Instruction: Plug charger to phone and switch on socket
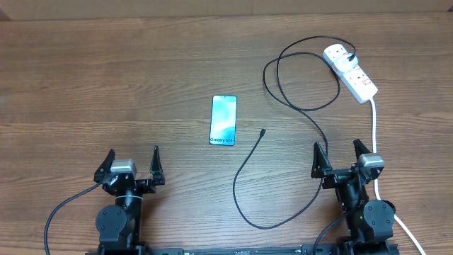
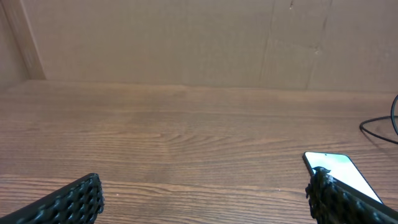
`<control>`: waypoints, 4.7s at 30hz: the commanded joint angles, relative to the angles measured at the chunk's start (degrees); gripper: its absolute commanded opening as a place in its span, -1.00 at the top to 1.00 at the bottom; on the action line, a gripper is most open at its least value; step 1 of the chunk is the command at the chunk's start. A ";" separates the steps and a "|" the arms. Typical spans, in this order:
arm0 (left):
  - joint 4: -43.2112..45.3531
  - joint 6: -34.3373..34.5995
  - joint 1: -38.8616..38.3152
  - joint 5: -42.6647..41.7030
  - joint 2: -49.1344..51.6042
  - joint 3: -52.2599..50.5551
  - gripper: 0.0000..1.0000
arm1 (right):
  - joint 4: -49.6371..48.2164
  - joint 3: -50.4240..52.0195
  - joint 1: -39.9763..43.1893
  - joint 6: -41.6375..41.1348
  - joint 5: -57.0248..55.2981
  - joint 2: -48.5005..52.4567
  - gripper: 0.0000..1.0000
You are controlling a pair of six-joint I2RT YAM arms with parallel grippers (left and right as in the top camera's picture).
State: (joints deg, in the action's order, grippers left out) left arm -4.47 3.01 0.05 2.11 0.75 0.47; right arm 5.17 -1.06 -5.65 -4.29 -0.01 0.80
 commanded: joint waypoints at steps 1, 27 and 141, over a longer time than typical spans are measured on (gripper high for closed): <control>0.02 -0.04 0.28 -0.61 -0.48 -0.13 -1.00 | -0.35 0.61 0.26 -0.13 0.07 -0.63 -1.00; 0.72 11.54 0.28 -9.27 -0.48 -0.15 -1.00 | -0.35 0.61 0.26 -0.13 0.07 -0.63 -1.00; -76.56 27.08 -30.53 -3.19 101.57 102.55 -1.00 | -0.35 0.61 0.26 -0.13 0.07 -0.61 -1.00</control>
State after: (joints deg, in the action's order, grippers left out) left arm -81.36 28.84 -29.80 -1.80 100.99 101.67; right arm 5.15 -1.06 -5.65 -4.29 -0.01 0.78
